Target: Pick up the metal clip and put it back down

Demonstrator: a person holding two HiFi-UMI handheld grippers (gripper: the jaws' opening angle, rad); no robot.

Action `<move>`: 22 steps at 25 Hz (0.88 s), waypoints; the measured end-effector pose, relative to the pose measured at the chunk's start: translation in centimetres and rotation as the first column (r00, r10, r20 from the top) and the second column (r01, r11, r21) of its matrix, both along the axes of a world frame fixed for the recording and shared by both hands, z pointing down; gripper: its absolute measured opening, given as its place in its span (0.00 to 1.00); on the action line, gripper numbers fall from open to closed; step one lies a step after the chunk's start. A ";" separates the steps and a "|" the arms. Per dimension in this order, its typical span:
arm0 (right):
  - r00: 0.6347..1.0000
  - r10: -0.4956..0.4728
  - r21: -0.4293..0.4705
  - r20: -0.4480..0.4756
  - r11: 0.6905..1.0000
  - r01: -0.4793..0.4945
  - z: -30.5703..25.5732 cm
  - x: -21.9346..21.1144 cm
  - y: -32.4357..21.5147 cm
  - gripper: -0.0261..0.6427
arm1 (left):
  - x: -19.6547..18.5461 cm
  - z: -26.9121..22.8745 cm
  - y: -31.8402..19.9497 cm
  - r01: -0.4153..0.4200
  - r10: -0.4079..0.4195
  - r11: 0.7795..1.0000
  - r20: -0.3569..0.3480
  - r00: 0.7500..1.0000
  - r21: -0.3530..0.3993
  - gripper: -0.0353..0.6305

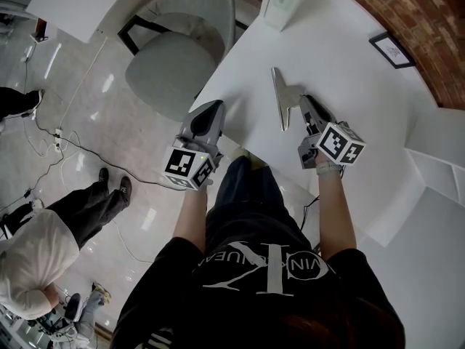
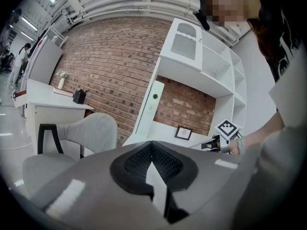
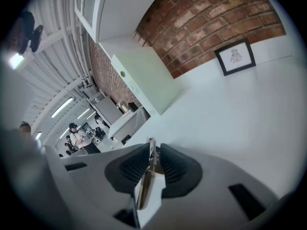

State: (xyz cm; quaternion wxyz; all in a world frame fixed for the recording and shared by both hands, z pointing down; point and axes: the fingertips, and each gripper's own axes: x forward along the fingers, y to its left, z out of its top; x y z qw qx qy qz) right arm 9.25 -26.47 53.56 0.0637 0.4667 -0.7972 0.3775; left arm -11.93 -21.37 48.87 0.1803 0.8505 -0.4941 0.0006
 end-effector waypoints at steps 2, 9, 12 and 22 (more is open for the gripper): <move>1.000 0.007 0.014 -0.011 1.000 -0.007 -0.3 0.5 0.2 0.08 | 0.1 -0.1 0.1 0.000 0.000 1.000 -0.002 1.000 0.001 0.07; 1.000 0.016 0.065 0.001 0.998 -0.016 -2.3 0.9 0.5 0.08 | 0.1 -0.8 0.3 -0.006 0.006 1.000 0.000 1.000 0.012 0.07; 1.000 0.017 0.095 -0.024 0.995 -0.015 -3.3 1.2 0.7 0.08 | 0.3 -1.2 0.2 -0.008 0.008 1.000 0.006 1.000 0.018 0.07; 0.996 0.014 0.215 -0.093 0.977 0.006 -6.7 2.6 1.6 0.08 | 0.9 -3.3 0.1 -0.005 0.004 0.998 0.022 1.000 0.063 0.07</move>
